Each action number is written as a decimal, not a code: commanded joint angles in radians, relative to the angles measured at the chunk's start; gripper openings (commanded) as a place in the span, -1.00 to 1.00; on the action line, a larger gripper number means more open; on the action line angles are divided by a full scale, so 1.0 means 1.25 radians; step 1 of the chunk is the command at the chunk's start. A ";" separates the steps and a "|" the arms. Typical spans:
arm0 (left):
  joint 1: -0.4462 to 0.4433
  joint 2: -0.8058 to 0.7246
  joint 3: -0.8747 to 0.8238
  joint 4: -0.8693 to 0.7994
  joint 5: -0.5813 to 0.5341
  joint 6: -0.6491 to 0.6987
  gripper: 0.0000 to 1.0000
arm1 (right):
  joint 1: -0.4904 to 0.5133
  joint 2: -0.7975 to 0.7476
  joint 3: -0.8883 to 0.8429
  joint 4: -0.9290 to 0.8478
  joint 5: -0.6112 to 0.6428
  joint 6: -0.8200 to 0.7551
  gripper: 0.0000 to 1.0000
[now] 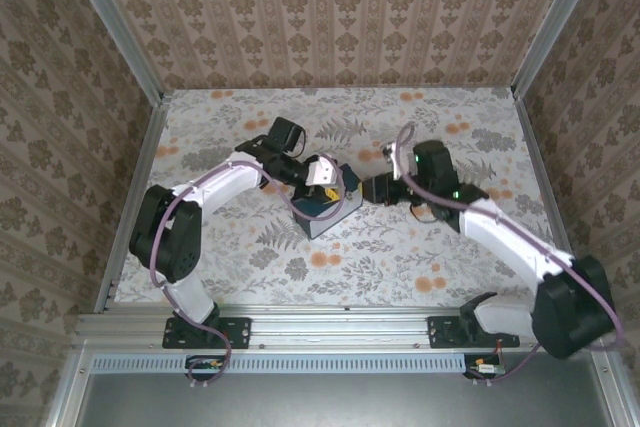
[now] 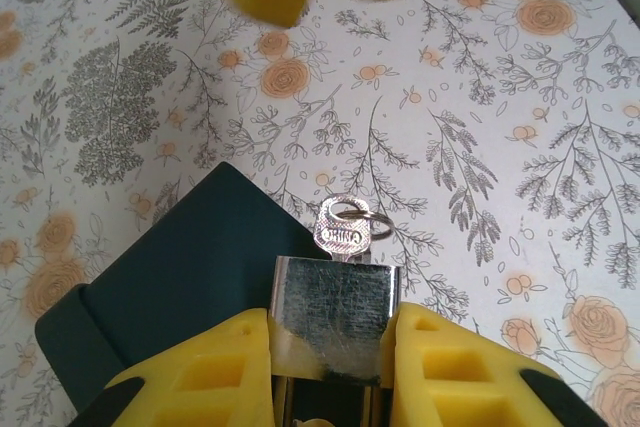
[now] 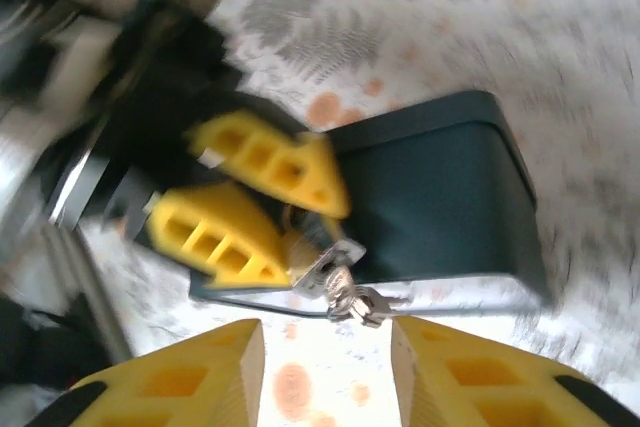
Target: Unlock the padlock with the key
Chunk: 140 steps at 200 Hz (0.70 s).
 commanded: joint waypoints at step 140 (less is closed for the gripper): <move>0.035 0.059 0.066 -0.145 0.075 0.068 -0.71 | 0.205 0.124 -0.211 0.625 0.460 -0.784 -0.29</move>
